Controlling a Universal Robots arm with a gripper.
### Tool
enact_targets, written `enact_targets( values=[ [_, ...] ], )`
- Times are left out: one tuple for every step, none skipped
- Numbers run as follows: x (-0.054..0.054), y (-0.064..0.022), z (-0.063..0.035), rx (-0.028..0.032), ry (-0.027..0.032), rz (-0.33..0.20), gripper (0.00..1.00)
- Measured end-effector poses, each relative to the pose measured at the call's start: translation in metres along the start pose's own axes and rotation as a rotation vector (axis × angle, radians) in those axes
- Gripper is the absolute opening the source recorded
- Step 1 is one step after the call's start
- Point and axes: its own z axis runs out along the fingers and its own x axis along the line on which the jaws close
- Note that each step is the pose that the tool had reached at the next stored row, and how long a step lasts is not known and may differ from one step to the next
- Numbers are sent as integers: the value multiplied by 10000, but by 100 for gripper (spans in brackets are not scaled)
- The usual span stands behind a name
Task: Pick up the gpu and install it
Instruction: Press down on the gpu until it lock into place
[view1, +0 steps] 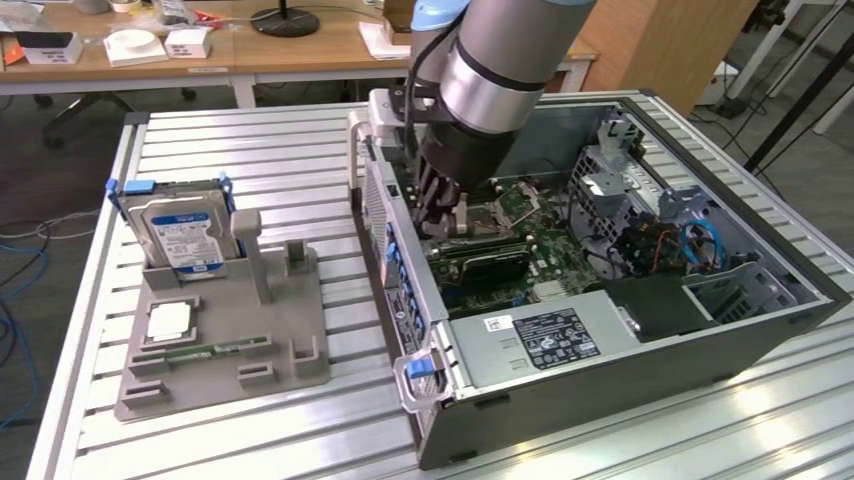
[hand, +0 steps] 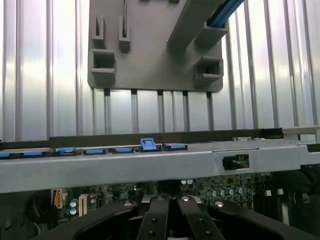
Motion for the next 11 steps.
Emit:
enact_targets(
  values=[
    [14,-1,-2,0,5,0,11],
    [37,-2,-5,-1,9,1,11],
    [58,-3,-7,0,15,2,11],
    [80,-4,-9,1,16,3,11],
    [99,-6,-12,1,17,2,11],
    [114,-6,-13,0,17,2,11],
    [124,-5,-13,1,17,2,11],
    [127,1,-9,6,16,4,11],
    [128,6,-4,13,16,2,11],
    [130,13,2,23,17,0,11],
    [131,19,8,38,16,-3,11]
  ],
)
